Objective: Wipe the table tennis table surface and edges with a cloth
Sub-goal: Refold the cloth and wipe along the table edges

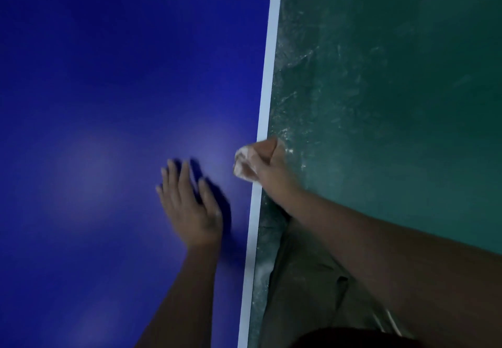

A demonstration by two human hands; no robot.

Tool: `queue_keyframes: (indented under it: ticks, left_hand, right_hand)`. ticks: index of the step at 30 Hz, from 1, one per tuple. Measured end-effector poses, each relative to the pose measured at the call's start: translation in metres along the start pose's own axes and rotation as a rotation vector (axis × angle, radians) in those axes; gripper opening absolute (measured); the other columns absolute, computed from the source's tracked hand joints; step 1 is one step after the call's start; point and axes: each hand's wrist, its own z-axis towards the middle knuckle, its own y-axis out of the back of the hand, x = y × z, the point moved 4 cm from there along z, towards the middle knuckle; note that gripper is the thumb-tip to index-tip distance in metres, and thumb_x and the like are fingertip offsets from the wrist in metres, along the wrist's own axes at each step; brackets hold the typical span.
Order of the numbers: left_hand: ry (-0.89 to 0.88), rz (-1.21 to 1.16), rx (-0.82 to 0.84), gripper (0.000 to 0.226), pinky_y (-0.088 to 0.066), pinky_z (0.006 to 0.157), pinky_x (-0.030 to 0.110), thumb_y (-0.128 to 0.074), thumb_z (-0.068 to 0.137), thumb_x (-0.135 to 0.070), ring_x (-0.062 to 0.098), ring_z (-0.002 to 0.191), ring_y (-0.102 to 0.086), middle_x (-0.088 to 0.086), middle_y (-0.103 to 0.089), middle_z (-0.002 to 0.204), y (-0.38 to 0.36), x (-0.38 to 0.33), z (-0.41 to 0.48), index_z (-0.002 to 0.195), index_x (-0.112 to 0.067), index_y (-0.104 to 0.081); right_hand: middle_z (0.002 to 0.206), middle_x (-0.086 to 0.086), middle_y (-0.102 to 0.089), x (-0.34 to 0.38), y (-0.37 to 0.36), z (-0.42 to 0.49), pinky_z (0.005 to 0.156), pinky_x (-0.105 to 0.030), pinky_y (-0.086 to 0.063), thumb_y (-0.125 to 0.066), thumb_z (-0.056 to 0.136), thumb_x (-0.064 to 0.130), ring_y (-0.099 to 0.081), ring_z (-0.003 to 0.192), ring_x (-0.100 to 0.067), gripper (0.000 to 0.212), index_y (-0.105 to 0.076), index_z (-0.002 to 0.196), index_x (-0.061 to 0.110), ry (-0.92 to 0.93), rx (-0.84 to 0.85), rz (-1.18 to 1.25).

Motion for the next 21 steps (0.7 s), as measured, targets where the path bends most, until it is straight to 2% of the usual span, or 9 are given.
queue_keyframes:
  ticks: [3, 5, 7, 10, 13, 15, 17, 18, 21]
  left_hand:
    - [-0.027, -0.116, 0.057, 0.049, -0.018, 0.136, 0.054, -0.054, 0.114, -0.026, 0.033, 0.165, -0.028, 0.013, -0.039, 0.174, -0.027, -0.048, 0.092, 0.160, -0.010, -0.051]
    - [-0.077, -0.127, 0.122, 0.052, -0.015, 0.137, 0.048, -0.051, 0.115, -0.031, 0.029, 0.167, -0.024, 0.010, -0.035, 0.176, -0.049, -0.073, 0.149, 0.163, -0.012, -0.047]
    - [-0.127, -0.092, 0.186, 0.055, -0.011, 0.138, 0.045, -0.047, 0.115, -0.034, 0.026, 0.168, -0.019, 0.007, -0.031, 0.178, -0.067, -0.090, 0.192, 0.167, -0.014, -0.043]
    - [-0.155, 0.050, 0.205, 0.056, -0.005, 0.138, 0.043, -0.037, 0.117, -0.039, 0.024, 0.170, -0.012, 0.003, -0.023, 0.181, -0.084, -0.102, 0.218, 0.170, -0.020, -0.037]
    - [-0.169, 0.182, 0.173, 0.060, -0.003, 0.138, 0.044, -0.028, 0.116, -0.048, 0.025, 0.170, -0.008, 0.002, -0.016, 0.183, -0.087, -0.105, 0.214, 0.173, -0.028, -0.030]
    - [-0.182, 0.204, 0.140, 0.060, -0.006, 0.138, 0.046, -0.030, 0.116, -0.049, 0.026, 0.170, -0.010, 0.003, -0.019, 0.183, -0.087, -0.106, 0.214, 0.172, -0.028, -0.032]
    - [-0.184, 0.211, 0.111, 0.060, -0.008, 0.138, 0.048, -0.033, 0.116, -0.048, 0.027, 0.170, -0.013, 0.004, -0.021, 0.182, -0.087, -0.106, 0.215, 0.171, -0.027, -0.035]
    - [-0.184, 0.211, 0.104, 0.059, -0.009, 0.138, 0.048, -0.034, 0.116, -0.048, 0.028, 0.170, -0.014, 0.005, -0.022, 0.182, -0.087, -0.106, 0.215, 0.171, -0.027, -0.036]
    - [-0.185, 0.210, 0.099, 0.059, -0.011, 0.137, 0.051, -0.035, 0.116, -0.047, 0.028, 0.169, -0.014, 0.005, -0.023, 0.182, -0.088, -0.107, 0.214, 0.171, -0.026, -0.036]
  right_hand:
    - [0.148, -0.011, -0.057, -0.022, -0.007, -0.037, 0.115, -0.050, -0.046, -0.058, 0.109, 0.045, -0.064, 0.126, -0.029, 0.088, 0.001, 0.170, 0.023, 0.005, 0.029, -0.062]
    - [0.154, -0.011, -0.051, -0.021, -0.010, -0.040, 0.117, -0.053, -0.044, -0.057, 0.108, 0.046, -0.058, 0.134, -0.032, 0.082, -0.008, 0.169, 0.020, -0.007, -0.037, -0.044]
    - [0.143, -0.017, -0.060, -0.001, -0.008, -0.023, 0.111, -0.057, -0.049, -0.056, 0.109, 0.043, -0.063, 0.127, -0.037, 0.070, -0.025, 0.161, 0.007, 0.015, -0.100, -0.014]
    - [0.126, -0.012, -0.069, 0.044, 0.009, 0.030, 0.105, -0.053, -0.055, -0.053, 0.110, 0.044, -0.069, 0.114, -0.030, 0.059, -0.042, 0.150, 0.003, 0.048, -0.118, -0.015]
    - [0.125, 0.001, -0.060, 0.096, 0.036, 0.077, 0.098, -0.038, -0.048, -0.049, 0.111, 0.051, -0.062, 0.111, -0.019, 0.064, -0.033, 0.156, 0.008, 0.040, -0.109, -0.103]
    - [0.125, -0.001, -0.053, 0.115, 0.047, 0.095, 0.094, -0.036, -0.041, -0.049, 0.111, 0.053, -0.054, 0.109, -0.020, 0.070, -0.025, 0.159, 0.007, 0.030, -0.128, -0.135]
    - [0.137, -0.006, -0.058, 0.116, 0.045, 0.093, 0.102, -0.038, -0.045, -0.051, 0.111, 0.050, -0.059, 0.117, -0.023, 0.072, -0.024, 0.161, 0.007, 0.042, -0.149, -0.109]
    - [0.146, -0.011, -0.058, 0.110, 0.040, 0.085, 0.110, -0.044, -0.046, -0.052, 0.111, 0.049, -0.060, 0.125, -0.028, 0.074, -0.021, 0.163, 0.007, 0.051, -0.163, -0.094]
    - [0.159, -0.017, -0.049, 0.083, 0.025, 0.053, 0.121, -0.053, -0.039, -0.050, 0.111, 0.048, -0.053, 0.142, -0.034, 0.081, -0.005, 0.170, 0.016, 0.050, -0.177, -0.070]
